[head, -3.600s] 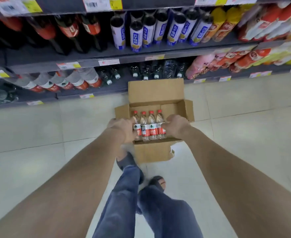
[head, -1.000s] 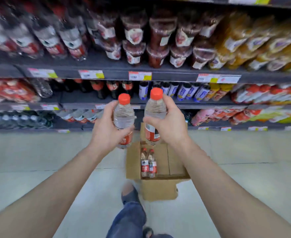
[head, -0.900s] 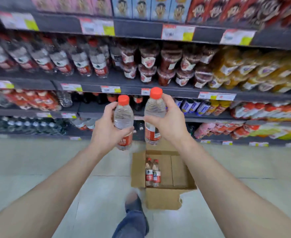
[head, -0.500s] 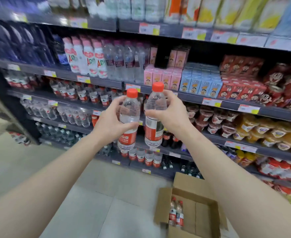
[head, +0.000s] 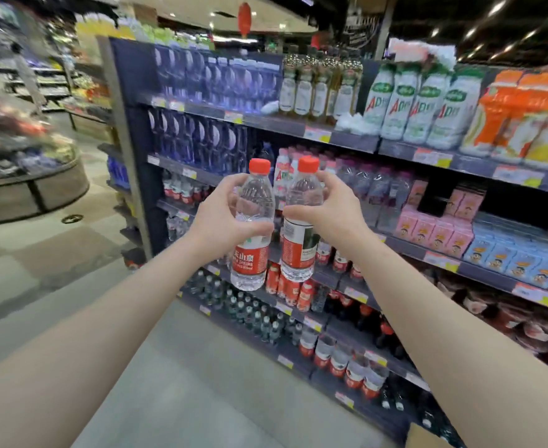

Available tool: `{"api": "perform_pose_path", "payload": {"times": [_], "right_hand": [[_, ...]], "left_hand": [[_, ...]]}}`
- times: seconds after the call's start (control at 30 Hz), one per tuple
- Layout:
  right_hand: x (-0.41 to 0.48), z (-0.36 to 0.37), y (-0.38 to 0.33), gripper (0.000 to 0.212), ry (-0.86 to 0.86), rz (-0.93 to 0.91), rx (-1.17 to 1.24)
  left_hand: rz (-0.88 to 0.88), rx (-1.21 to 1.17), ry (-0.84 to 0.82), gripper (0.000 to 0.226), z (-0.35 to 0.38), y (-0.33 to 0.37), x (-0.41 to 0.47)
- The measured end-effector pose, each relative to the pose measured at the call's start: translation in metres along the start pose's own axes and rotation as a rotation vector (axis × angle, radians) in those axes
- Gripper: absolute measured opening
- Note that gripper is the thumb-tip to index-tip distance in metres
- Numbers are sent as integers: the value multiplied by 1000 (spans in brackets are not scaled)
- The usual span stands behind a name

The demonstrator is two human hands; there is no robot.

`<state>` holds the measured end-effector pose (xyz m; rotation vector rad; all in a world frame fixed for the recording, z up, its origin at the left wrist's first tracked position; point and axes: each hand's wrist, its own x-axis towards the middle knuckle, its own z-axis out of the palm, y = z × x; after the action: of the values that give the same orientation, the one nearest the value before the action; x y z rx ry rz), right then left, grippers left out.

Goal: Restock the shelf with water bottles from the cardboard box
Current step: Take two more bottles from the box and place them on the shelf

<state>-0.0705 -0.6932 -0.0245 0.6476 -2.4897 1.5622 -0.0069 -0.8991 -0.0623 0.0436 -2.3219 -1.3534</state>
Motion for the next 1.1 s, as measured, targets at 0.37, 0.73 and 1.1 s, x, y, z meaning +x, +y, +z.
{"api": "perform_pose_path", "payload": {"times": [0.37,0.73,1.1], "right_hand": [[111,213,-91,91,15,14,-7],[244,360,-101,74,32,60,-30],[403,461,-68,86,64,76,-30]], "left_hand": [[80,37,72,80,-206,-116,101],[102,12,74,84,-302,-241,237],[-10,-31,-23,87,-339,-370,402]]}}
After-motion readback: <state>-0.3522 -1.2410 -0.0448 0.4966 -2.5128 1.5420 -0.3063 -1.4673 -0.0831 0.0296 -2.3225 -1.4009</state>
